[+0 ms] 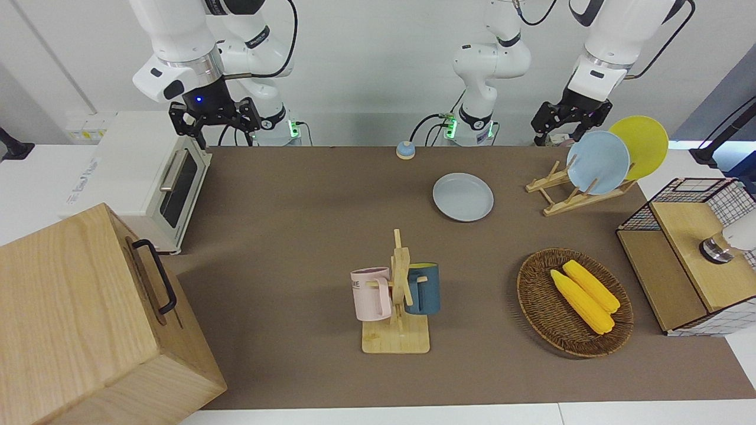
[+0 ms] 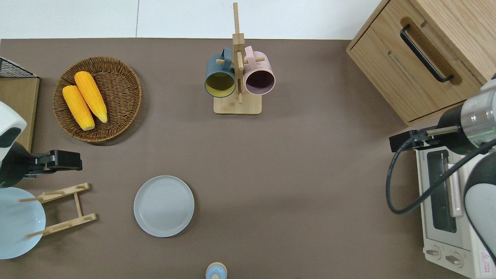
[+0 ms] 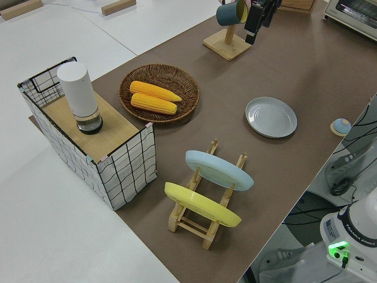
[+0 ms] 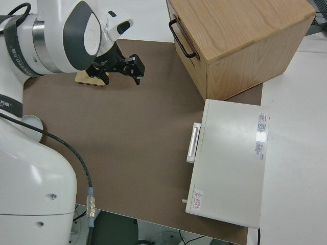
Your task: Pick gray plate from low plate rack and place it on table with left arm
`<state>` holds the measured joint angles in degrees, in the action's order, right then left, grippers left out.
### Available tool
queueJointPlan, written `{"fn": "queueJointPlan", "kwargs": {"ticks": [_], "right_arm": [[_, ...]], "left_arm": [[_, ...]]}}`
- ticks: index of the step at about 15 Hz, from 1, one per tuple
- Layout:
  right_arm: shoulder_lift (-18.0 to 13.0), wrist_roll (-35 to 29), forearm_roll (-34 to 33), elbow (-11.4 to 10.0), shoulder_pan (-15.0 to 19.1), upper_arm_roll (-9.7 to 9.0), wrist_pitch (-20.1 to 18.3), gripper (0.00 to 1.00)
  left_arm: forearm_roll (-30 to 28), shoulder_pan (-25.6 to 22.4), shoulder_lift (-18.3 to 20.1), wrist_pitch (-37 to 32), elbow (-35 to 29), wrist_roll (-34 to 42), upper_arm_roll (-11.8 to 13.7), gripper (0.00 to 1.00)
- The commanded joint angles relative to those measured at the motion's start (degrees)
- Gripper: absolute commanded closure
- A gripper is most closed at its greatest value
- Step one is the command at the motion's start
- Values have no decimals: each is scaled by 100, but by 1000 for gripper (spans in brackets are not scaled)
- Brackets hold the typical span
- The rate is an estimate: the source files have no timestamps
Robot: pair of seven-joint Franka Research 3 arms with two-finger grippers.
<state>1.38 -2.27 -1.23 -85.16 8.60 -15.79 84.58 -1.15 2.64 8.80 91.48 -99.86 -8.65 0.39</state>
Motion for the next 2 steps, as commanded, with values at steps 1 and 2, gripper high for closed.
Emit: {"fn": "queueJointPlan", "kwargs": {"ticks": [1,2], "right_arm": [[-15,-72,-9,52,107,-100,-82,17],[-15,-72,-9,52,115,-100,-82,17]], "left_arm": [[106,87,-124,-183,186,39,-13,7],[115,114,-124,-184,186,39,-22,7]]}}
